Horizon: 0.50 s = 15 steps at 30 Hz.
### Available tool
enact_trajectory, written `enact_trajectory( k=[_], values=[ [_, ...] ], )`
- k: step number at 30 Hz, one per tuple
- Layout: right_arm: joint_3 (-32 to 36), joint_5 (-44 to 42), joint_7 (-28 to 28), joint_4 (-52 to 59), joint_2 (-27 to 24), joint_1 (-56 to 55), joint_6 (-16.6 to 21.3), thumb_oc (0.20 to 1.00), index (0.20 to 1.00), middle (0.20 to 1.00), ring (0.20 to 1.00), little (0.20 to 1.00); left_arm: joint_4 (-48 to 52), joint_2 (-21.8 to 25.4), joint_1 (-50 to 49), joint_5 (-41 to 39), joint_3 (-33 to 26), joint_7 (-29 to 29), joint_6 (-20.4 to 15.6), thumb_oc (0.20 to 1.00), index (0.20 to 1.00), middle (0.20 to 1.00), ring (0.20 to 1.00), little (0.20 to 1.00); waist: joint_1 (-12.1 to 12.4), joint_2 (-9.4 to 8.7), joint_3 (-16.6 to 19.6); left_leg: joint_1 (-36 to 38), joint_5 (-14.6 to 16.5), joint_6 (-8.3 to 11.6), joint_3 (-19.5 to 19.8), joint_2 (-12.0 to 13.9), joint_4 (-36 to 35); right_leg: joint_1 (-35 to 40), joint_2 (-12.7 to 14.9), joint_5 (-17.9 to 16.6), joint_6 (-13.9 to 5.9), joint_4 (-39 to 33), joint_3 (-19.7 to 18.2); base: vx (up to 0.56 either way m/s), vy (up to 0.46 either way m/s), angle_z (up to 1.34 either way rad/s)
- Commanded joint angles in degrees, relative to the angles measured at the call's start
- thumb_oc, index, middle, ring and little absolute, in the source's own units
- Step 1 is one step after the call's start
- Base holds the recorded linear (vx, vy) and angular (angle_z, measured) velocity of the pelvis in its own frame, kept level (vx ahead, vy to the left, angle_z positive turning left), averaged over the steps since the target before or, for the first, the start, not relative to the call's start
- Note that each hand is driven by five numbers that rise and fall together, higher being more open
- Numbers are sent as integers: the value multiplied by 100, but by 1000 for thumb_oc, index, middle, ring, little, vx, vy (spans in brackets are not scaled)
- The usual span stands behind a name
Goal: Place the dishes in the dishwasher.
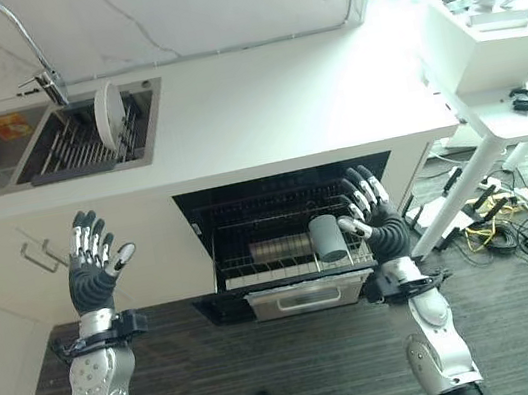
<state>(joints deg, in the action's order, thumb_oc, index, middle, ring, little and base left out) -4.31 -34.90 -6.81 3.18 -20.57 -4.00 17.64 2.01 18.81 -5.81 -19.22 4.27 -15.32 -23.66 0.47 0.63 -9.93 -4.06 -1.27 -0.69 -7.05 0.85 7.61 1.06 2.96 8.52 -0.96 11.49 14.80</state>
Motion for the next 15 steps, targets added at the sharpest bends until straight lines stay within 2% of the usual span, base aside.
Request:
enact_trajectory(
  k=[1, 4, 5, 6, 8, 10, 12, 14, 15],
  values=[
    [264, -53, -89, 209, -68, 464, 625, 1000, 1000, 1000, 1000, 1000, 350, 113, 314, 40, -73, 259, -590, 1000, 1000, 1000, 1000, 1000, 11, -200, -382, -119, 736, 114, -107, -47, 1545, 298, -14, -98, -131, -109, -248, -6, 168, 48],
    [273, 56, -104, 210, -34, 521, 665, 1000, 1000, 1000, 1000, 1000, 387, 114, 332, -30, -55, 327, -602, 1000, 1000, 1000, 1000, 1000, -13, -100, -382, -46, 125, 346, -47, 508, 706, 410, -13, 5, -174, -155, -350, 65, 328, -2],
    [246, 142, -102, 245, -50, 551, 613, 1000, 1000, 1000, 1000, 1000, 372, 92, 429, -20, -3, 264, -543, 1000, 1000, 1000, 1000, 1000, -37, -18, -359, -61, -279, 496, 111, 785, 203, 506, 15, 69, -202, -211, -453, 125, 512, 3],
    [235, 154, -82, 279, -82, 558, 570, 1000, 1000, 1000, 1000, 1000, 319, 82, 497, -18, 13, 252, -537, 1000, 1000, 1000, 1000, 1000, -55, 14, -344, -56, -400, 550, 200, 884, -9, 557, 66, 104, -227, -226, -499, 136, 524, 0],
    [272, 104, -52, 329, -134, 523, 490, 1000, 1000, 1000, 1000, 1000, 208, 81, 598, -47, 22, 365, -546, 1000, 1000, 1000, 1000, 1000, -105, 51, -292, 8, -344, 561, 181, 957, -216, 598, 224, 140, -302, -194, -487, 121, 445, -20],
    [393, 107, 13, 413, -133, 387, 449, 1000, 1000, 1000, 1000, 1000, 154, 139, 664, -98, 41, 543, -472, 1000, 1000, 1000, 1000, 1000, -191, 103, -204, 247, -127, 519, -14, 901, -433, 594, 480, 126, -457, -126, -370, 146, 492, -20],
    [478, 10, 11, 423, -107, 303, 444, 1000, 1000, 1000, 1000, 1000, 125, 181, 710, -196, 82, 730, -466, 1000, 1000, 1000, 1000, 1000, -210, 101, -174, 381, 87, 426, 55, 682, -411, 560, 660, 4, -597, -138, -374, 130, 377, 7],
    [571, -58, 58, 437, -17, 225, 447, 1000, 1000, 1000, 1000, 1000, 277, 210, 720, -176, 94, 947, -286, 1000, 1000, 1000, 1000, 1000, -185, 101, -122, 535, 330, 239, 176, 374, -440, 414, 870, -152, -738, -102, -425, 165, 401, 15],
    [608, -88, 120, 515, 71, 181, 397, 1000, 1000, 1000, 1000, 1000, 356, 234, 720, -161, 158, 1027, -192, 1000, 1000, 1000, 1000, 1000, -154, 98, -94, 568, 437, 69, 208, 192, -438, 297, 910, -208, -785, 105, -473, 150, 329, 29]
  ],
)
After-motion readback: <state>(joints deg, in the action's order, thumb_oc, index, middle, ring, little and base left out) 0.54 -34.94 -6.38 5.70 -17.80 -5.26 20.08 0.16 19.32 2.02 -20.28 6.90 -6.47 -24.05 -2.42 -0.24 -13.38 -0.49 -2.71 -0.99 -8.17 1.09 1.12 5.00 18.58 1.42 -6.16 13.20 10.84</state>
